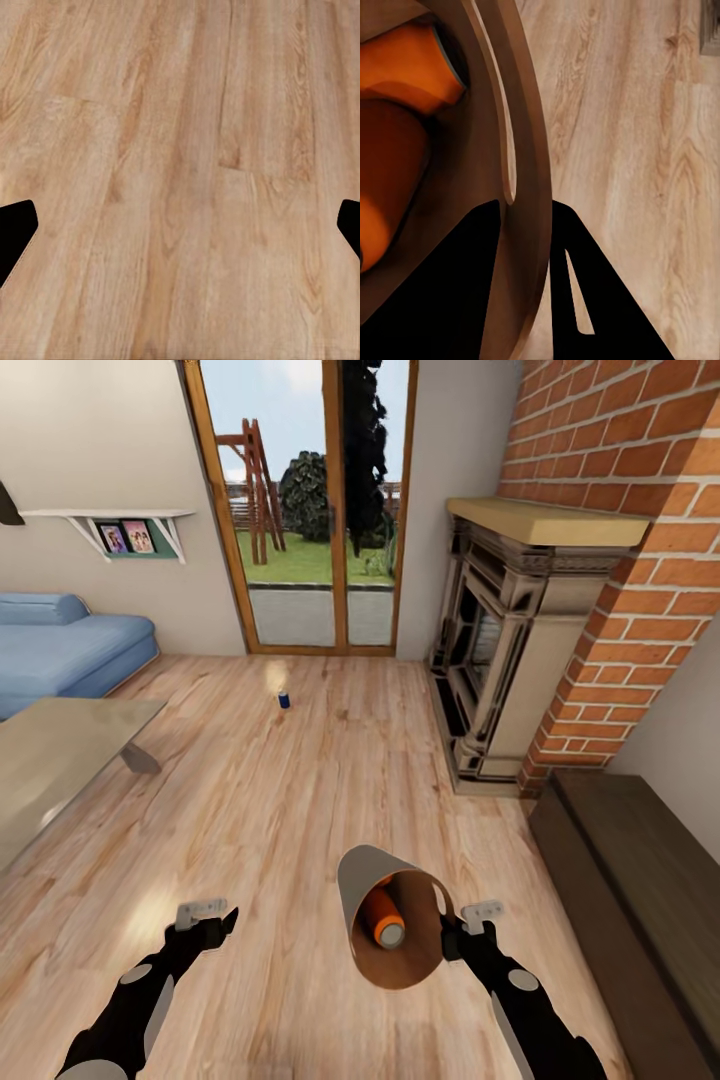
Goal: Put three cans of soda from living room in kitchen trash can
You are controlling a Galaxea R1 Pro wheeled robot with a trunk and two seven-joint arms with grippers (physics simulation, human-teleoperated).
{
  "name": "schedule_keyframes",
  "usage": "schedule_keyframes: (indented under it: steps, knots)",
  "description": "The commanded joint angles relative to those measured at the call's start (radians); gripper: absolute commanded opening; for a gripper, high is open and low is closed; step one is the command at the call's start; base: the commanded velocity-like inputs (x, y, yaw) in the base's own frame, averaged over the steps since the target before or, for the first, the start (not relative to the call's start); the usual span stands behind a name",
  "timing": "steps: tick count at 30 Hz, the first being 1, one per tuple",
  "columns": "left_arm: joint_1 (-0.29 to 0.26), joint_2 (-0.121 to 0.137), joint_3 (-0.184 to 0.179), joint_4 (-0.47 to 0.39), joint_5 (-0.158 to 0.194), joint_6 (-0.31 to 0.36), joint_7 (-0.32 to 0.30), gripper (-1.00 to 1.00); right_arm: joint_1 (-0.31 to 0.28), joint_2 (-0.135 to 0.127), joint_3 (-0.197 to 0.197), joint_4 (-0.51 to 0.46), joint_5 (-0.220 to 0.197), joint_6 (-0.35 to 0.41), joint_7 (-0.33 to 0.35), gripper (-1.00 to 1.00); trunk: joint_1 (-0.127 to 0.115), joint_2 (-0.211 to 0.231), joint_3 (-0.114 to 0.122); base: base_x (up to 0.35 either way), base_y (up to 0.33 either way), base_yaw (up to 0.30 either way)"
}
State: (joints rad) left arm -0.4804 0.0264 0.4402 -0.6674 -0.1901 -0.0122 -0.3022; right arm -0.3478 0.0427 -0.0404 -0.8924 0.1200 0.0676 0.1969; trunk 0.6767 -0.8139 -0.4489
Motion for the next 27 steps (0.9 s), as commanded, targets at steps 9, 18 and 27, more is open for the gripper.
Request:
schedule_keyframes:
  steps: [9, 18, 27]
  knots:
    - [0.000, 0.001, 0.000, 0.001, -0.002, 0.000, 0.000, 1.00, 0.000, 0.000, 0.005, -0.001, -0.008, 0.001, 0.007, -1.00, 0.000, 0.000, 0.012, 0.314, 0.159, 0.000]
    - [0.000, 0.001, 0.000, 0.001, -0.002, 0.000, 0.000, 1.00, -0.001, 0.000, 0.005, -0.001, -0.006, 0.001, 0.007, -1.00, 0.000, 0.000, 0.013, 0.306, 0.184, 0.000]
    - [0.000, 0.001, 0.000, 0.000, -0.002, 0.000, -0.001, 1.00, -0.001, -0.004, 0.003, -0.002, -0.004, 0.001, 0.007, -1.00, 0.000, 0.000, 0.013, 0.305, 0.186, 0.000]
